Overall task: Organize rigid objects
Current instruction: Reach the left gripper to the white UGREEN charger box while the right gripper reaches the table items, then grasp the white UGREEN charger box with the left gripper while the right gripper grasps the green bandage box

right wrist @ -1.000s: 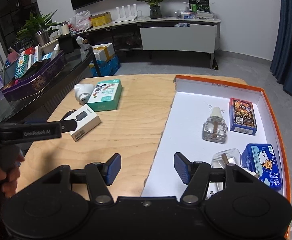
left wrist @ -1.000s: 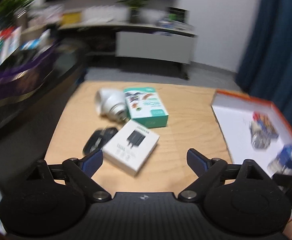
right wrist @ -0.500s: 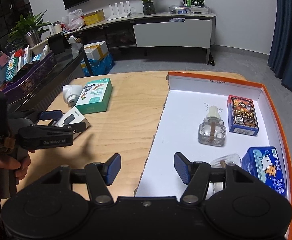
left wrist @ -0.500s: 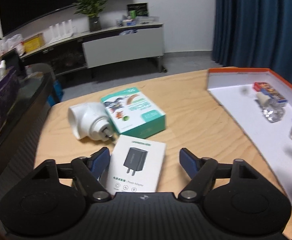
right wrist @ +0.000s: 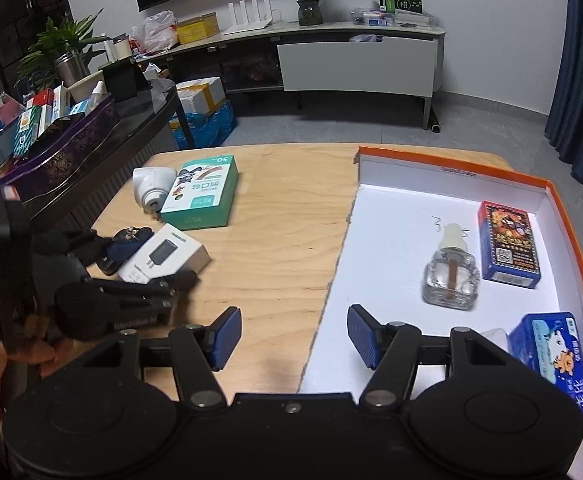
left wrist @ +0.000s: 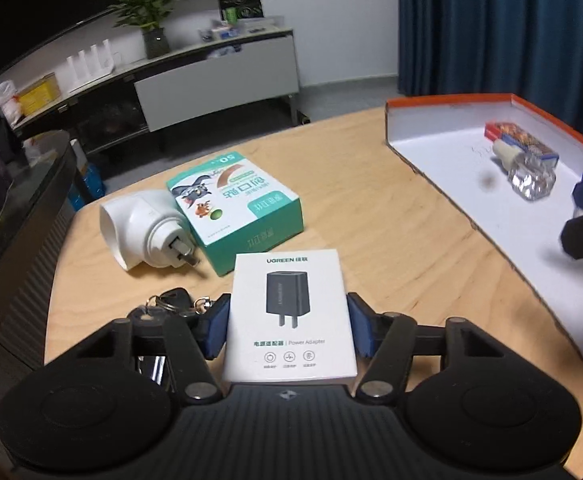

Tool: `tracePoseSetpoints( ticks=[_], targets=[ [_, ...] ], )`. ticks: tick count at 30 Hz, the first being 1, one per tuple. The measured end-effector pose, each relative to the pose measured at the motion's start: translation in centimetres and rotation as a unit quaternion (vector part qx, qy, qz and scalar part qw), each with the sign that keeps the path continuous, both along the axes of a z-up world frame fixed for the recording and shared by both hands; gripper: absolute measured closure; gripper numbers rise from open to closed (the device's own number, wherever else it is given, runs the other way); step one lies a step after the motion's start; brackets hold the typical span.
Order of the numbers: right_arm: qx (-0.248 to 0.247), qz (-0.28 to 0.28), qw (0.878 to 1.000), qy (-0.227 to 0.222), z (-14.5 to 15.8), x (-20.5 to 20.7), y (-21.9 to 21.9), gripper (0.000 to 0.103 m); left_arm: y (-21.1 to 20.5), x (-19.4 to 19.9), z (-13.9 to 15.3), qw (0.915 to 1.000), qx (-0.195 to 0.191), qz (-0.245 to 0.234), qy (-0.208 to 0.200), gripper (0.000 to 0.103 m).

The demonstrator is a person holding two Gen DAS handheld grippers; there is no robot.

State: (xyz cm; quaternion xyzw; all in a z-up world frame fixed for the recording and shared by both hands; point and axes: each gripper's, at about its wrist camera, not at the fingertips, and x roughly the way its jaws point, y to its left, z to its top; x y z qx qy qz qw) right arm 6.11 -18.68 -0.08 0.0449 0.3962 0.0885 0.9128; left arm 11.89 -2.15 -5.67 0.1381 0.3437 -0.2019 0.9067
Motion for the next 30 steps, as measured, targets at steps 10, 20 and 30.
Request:
tracePoseSetpoints(
  ticks=[10, 20, 30],
  targets=[
    [0.044, 0.048, 0.998, 0.017, 0.5, 7.1, 3.7, 0.023, 2.3, -3.2, 3.6, 0.9947, -0.054, 0.088, -0.001, 0.044],
    [0.039, 0.077, 0.995, 0.051, -1.4, 15.8, 9.7, 0.020, 4.2, -3.9, 4.2, 0.9875, -0.089, 0.129, -0.016, 0.043],
    [-0.005, 0.071, 0.996, 0.058, -3.8, 19.1, 12.2, 0.014, 4.7, -3.3, 4.0, 0.9819, -0.102, 0.159, -0.012, 0.043]
  ],
)
